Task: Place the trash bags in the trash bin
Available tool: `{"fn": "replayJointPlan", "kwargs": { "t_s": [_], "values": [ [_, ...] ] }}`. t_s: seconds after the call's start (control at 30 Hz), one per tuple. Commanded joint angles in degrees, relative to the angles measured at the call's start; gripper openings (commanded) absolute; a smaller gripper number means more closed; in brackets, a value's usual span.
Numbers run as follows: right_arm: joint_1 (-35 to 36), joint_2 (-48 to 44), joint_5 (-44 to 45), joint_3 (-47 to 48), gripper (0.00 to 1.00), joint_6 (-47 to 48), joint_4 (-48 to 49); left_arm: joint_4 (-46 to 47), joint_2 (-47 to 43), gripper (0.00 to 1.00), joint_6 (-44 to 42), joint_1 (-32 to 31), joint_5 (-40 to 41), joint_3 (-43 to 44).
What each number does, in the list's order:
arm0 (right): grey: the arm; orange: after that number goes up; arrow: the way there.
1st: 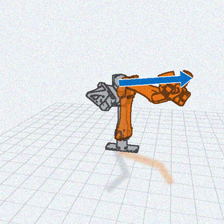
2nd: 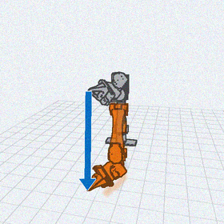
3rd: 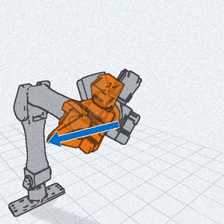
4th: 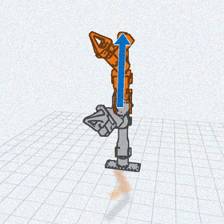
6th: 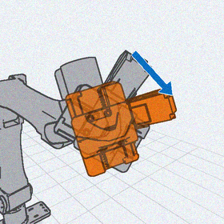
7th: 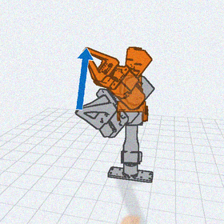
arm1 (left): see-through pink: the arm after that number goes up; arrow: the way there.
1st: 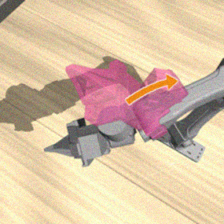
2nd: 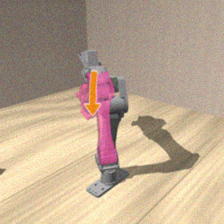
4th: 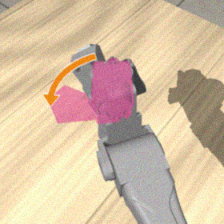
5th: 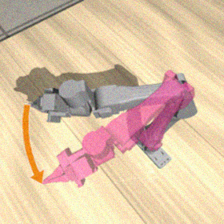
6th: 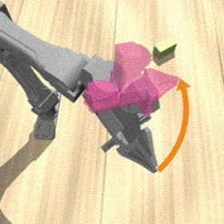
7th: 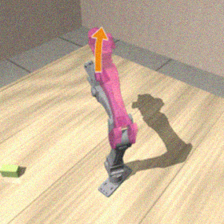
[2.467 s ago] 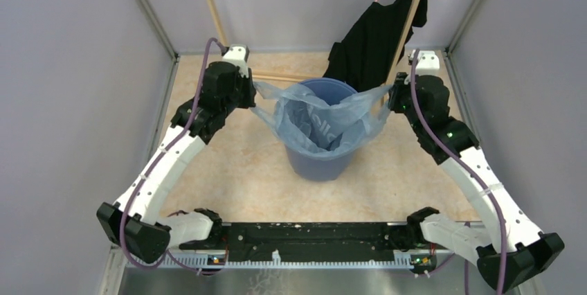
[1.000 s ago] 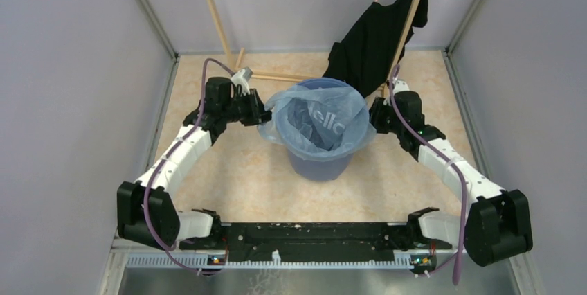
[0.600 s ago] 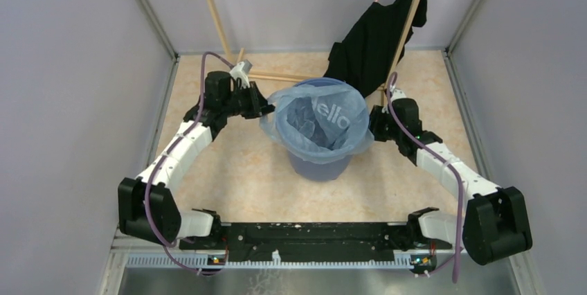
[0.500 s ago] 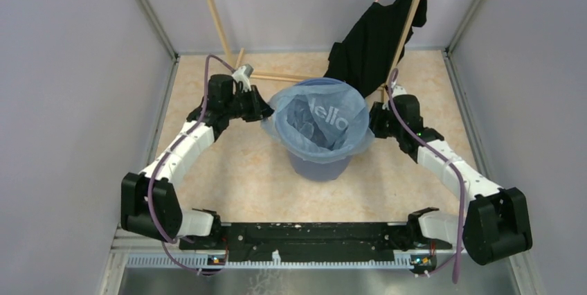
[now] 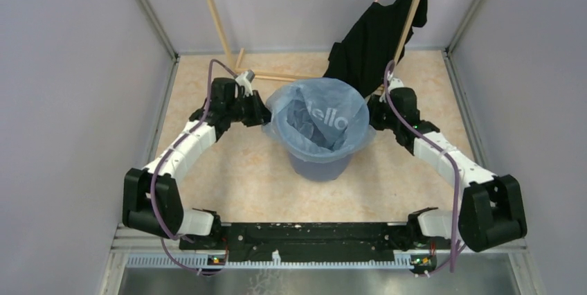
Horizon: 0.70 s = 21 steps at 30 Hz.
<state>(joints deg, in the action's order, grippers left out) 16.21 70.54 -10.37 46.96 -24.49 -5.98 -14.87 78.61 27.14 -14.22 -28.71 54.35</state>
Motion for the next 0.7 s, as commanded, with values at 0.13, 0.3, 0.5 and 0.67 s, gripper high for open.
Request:
{"fn": "replayJointPlan", "kwargs": {
  "t_s": [0.13, 0.3, 0.5, 0.67],
  "values": [
    [-0.91, 4.55, -0.64, -4.66, 0.31, -0.11, 4.21, 2.63, -0.26, 0.20, -0.15, 0.37, -1.20, 7.83],
    [-0.91, 1.47, -1.81, -1.41, 0.31, -0.15, 1.41, 3.13, 2.32, 0.18, 0.45, 0.42, 0.98, 4.72],
    [-0.91, -0.39, -3.36, 2.92, 0.34, -0.69, 0.69, 3.24, 2.23, 0.17, 0.03, 0.59, 3.49, -0.51],
    [-0.89, 2.96, -2.79, 1.33, 0.34, -0.17, 1.40, 1.86, 1.31, 0.17, 0.36, 0.68, 1.66, -1.57]
  ]
}}
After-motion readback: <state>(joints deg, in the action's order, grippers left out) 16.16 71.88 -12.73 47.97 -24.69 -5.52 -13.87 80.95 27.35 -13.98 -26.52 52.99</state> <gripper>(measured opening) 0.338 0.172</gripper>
